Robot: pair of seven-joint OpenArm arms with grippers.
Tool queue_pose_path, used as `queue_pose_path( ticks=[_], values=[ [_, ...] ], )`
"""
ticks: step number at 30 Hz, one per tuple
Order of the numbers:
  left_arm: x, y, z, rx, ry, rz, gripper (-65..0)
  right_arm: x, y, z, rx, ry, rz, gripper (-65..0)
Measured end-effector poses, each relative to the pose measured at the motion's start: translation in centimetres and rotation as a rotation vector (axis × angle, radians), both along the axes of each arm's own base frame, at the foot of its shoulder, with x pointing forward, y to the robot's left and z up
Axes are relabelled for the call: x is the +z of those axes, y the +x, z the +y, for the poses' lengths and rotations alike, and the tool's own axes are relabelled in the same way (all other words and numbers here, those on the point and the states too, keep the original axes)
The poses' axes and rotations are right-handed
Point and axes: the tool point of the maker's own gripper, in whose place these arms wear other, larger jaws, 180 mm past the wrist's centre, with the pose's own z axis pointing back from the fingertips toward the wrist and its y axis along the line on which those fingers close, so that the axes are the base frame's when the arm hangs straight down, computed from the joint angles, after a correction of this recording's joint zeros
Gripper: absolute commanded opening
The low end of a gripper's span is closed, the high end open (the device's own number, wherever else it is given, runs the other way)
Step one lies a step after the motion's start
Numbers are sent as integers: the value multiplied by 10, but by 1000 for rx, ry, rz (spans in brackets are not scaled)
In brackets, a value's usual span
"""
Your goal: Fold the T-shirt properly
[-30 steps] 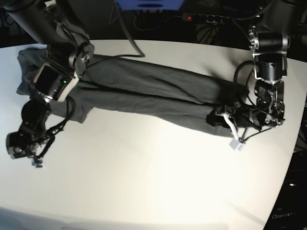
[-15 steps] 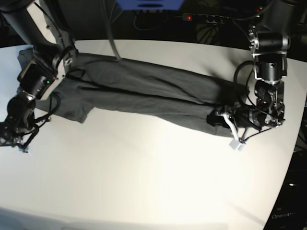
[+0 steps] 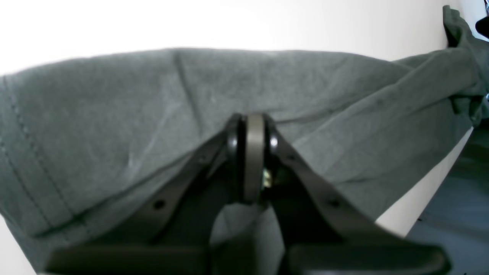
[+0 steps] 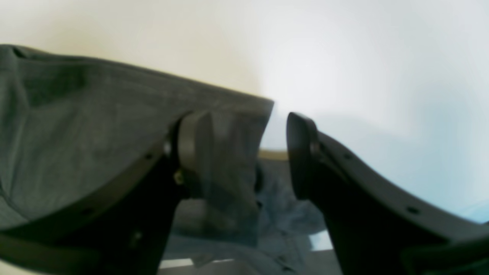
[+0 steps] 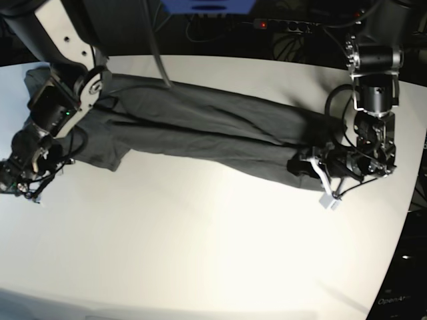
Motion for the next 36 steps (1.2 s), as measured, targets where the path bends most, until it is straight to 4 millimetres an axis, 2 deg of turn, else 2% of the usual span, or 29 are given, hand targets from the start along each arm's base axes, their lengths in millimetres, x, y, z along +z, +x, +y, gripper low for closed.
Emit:
queue_pose_path(
  ticks=[7, 11, 21, 24, 28, 30, 32, 33, 36],
  values=[
    [0, 0, 0, 1, -1, -1, -611, -4, -6, -1, -26, 19, -1, -329],
    [0, 0, 0, 1, -1, -1, -611, -15, -19, 4, -52, 42, 23, -328],
    [0, 0, 0, 3, -2, -3, -611, -15, -17, 7, -49, 49, 19, -325],
    [0, 0, 0, 4, -2, -3, -611, -29, -24, 15, -43, 78, 62, -287],
    [0, 2, -3, 16, -9, -9, -611, -43, -24, 25, -6, 135, 158, -189],
    [0, 2, -4, 16, -13, -11, -611, -48, -25, 27, 7, 150, 198, -181],
    [-1, 2, -5, 17, -16, -12, -611, -51, -26, 27, 9, 162, 206, -223],
    [-1, 2, -5, 17, -16, -11, -611, -51, -25, 27, 10, 163, 206, -266],
    [-1, 1, -4, 16, -13, -9, -611, -50, -26, 24, 6, 160, 205, -482]
  ],
)
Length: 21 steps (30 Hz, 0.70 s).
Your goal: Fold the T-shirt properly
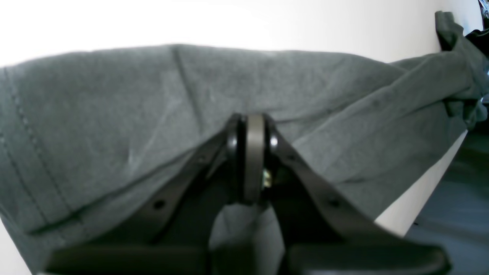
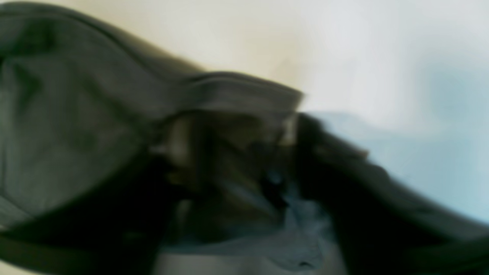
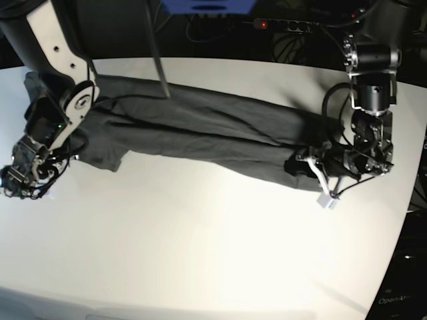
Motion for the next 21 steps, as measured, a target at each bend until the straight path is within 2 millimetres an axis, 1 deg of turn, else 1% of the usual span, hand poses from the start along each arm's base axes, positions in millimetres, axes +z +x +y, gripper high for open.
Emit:
queue_pose_path(
  ticks=[2, 3, 5, 9, 12, 16, 17, 19, 21],
  values=[
    [0, 0, 0, -2, 1, 2, -611, 1, 0, -1, -3, 5, -3, -638],
    [0, 0, 0, -1, 1, 2, -611, 1, 1, 0, -4, 10, -7, -650],
    [0, 0, -1, -1, -1, 1, -611, 1, 2, 1, -1, 12, -10, -631],
    [0, 0, 0, -1, 0, 2, -611, 2, 3, 1, 8, 8, -9, -634],
    [0, 0, 0, -2, 0, 2, -611, 5, 5, 0, 35, -29, -17, -634],
    [-1, -2, 0, -6, 1, 3, -611, 11, 5, 0, 28, -50, -80, -633],
    [-1, -3, 1, -5, -2, 1, -611, 14, 8, 2, 35, -60, -106, -633],
    [-1, -3, 2, 0, -3, 0, -611, 20, 8, 4, 66, -109, -132, -631],
    [-1, -3, 3, -1, -3, 3, -611, 24, 6, 13, 100, -139, -149, -631]
  ],
)
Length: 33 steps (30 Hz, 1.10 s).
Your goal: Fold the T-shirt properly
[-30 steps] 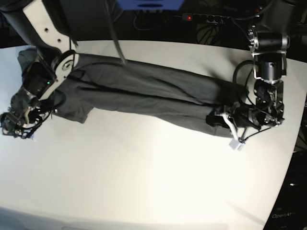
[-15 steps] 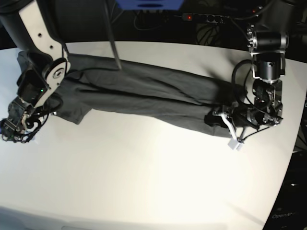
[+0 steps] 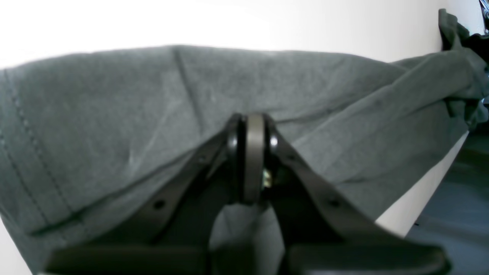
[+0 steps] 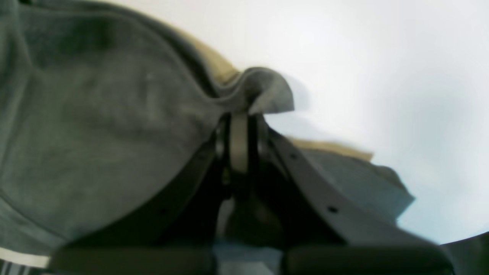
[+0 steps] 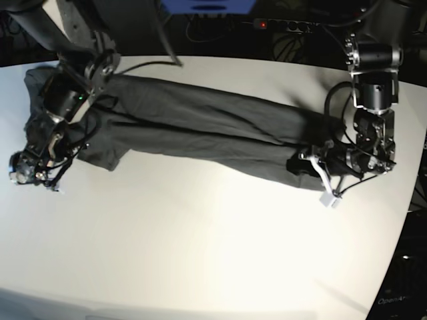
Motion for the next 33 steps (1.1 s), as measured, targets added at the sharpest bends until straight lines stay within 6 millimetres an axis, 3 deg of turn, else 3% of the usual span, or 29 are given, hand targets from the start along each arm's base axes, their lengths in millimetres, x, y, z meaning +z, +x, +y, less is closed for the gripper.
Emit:
queue_pose_path(
  ticks=[3, 7, 11, 25, 30, 33],
  values=[
    [0, 0, 0, -1, -2, 3, -611, 14, 2, 10, 58, -61, -55, -631],
    [1, 0, -3, 5, -15, -3, -611, 55, 10, 12, 113, -180, -181, -631],
    [1, 0, -3, 2, -15, -2, -611, 70, 5, 19, 150, -228, -233, -631],
    [1, 0, -3, 4, -14, -2, -611, 60, -69, 9, 162, -302, -141, -631],
    [1, 0, -3, 4, -15, -2, -611, 54, -71, 32, 221, -230, -171, -631],
    [1, 0, -4, 2, -15, -2, -611, 51, -79, 34, 240, -239, -147, -631]
  ],
)
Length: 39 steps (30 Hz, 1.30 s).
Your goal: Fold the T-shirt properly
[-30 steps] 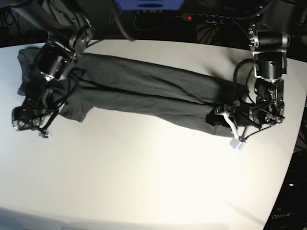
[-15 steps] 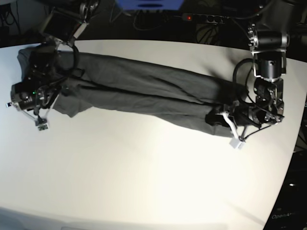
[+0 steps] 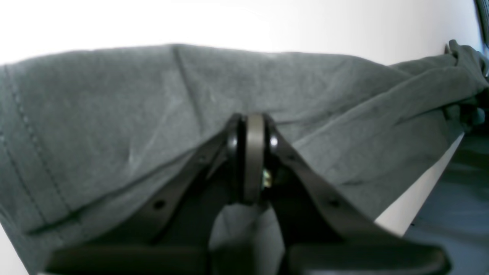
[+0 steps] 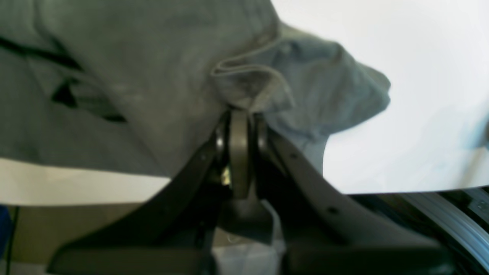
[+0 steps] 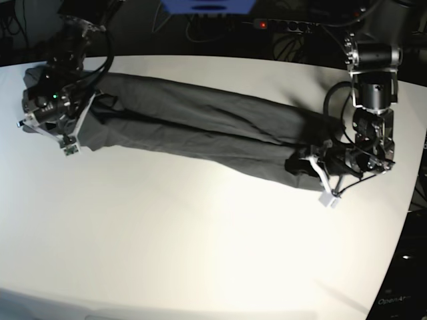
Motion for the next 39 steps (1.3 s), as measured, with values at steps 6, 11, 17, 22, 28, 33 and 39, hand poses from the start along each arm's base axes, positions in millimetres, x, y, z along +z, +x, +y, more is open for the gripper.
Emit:
queue_pose_path(
  ticks=[6, 11, 17, 22, 28, 33, 39],
  values=[
    [0, 0, 1, 1, 2, 0, -611, -19, -38, 6, 9, 24, 93, -631],
    [0, 0, 3, 3, 5, -4, -611, -32, -64, 15, 39, 61, 102, -633],
    [0, -1, 4, 5, 4, -3, -611, -36, -65, 21, 63, 88, 67, -589],
    [-1, -3, 5, 14, -3, -10, -611, -35, -63, 20, 64, 85, 62, -309],
    [-1, -5, 9, 19, -6, -15, -613, -35, -52, 15, 63, 79, 50, -113],
    [-1, -6, 10, 19, -6, -13, -613, -39, -46, 5, 51, 72, 59, -77],
    [-2, -7, 9, 17, -7, -12, -613, -48, -21, -32, -57, 118, 23, -77]
  ],
)
